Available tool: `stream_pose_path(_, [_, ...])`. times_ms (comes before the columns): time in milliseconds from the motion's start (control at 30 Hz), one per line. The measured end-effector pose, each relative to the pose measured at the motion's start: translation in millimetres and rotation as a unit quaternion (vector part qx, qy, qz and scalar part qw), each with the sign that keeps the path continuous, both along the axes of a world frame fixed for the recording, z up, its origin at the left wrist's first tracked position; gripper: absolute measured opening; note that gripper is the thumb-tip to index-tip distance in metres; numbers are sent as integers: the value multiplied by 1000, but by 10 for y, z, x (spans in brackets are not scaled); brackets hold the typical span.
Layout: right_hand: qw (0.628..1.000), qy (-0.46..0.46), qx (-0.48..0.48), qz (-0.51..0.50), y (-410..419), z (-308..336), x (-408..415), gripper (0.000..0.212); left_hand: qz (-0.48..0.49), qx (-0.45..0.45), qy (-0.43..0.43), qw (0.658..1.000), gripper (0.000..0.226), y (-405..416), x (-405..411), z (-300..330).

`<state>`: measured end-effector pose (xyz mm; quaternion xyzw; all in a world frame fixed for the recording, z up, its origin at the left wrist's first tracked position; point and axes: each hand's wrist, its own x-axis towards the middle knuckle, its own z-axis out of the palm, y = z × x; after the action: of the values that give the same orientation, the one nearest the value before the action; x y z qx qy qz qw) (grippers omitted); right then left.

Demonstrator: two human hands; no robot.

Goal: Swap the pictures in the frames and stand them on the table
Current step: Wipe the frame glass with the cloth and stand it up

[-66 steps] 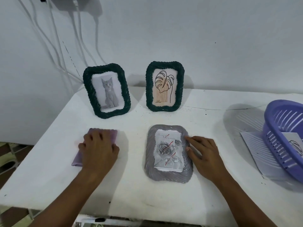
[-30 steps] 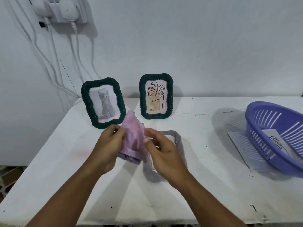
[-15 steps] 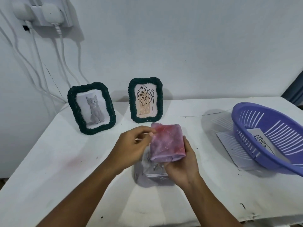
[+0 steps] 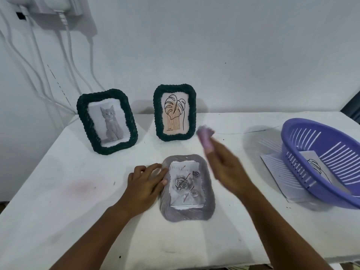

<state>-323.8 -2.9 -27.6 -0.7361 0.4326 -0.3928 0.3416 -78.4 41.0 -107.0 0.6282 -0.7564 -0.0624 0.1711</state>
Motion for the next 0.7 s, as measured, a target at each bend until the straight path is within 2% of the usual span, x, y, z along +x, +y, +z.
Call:
stream_pose_path(33, [989, 131, -61, 32, -17, -228, 53, 39, -8, -3, 3, 1000, 64, -10, 13, -10])
stream_pose_path(67, [959, 252, -119, 49, -25, -480, 90, 43, -16, -6, 5, 1000, 63, -19, 26, -24])
stream_pose_path(100, [927, 337, -163, 36, -17, -662, 117, 46, -23, -10, 4, 1000, 62, -22, 34, -33])
stream_pose_path(133, [909, 376, -177, 9, -32, -764, 118, 47, -29, -15, 1, 999, 61, -25, 38, -40])
stream_pose_path(367, [918, 359, -164, -33, -104, -653, 217, 43, -19, -48, -8, 999, 57, -18, 25, -59])
stream_pose_path(467, [920, 340, -187, -49, -59, -653, 334, 38, -14, -61, -2, 998, 55, -19, 10, -74])
stream_pose_path(700, [929, 303, -212, 0, 178, -639, 461, 33, -21, -75, 16, 997, 51, -9, 10, -89])
